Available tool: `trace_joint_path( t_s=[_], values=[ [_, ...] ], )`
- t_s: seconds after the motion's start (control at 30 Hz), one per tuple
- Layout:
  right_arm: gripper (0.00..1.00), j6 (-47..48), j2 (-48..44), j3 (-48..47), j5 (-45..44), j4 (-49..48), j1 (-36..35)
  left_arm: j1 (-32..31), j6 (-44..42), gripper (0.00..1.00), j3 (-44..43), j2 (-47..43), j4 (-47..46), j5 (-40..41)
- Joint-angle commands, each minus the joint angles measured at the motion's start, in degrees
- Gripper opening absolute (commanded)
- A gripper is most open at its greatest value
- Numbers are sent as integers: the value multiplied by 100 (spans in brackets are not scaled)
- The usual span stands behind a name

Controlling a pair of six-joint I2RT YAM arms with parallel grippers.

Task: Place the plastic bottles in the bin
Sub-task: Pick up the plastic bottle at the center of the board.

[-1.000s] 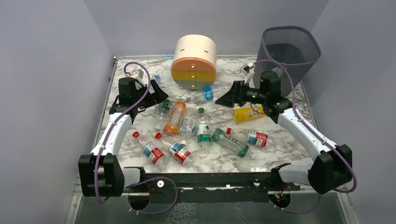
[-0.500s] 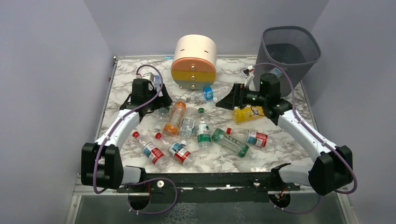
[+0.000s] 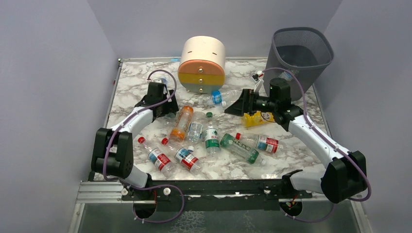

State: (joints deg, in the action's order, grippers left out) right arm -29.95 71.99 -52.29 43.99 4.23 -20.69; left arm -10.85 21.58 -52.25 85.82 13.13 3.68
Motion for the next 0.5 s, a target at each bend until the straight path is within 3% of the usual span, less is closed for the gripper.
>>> trace_joint_path(
  t_s=[0.0,0.33,0.47],
  values=[
    [98,36,-80,60,100,3,-47,-70,-75,99,-159,233,-282,273],
    [98,27,-40,158,122,-61,-47,-141,-51,99,-95,677,-589,256],
    [98,17,-1,116,136,-63,-49,-162,-74,93,-108,740,-618,314]
  ],
)
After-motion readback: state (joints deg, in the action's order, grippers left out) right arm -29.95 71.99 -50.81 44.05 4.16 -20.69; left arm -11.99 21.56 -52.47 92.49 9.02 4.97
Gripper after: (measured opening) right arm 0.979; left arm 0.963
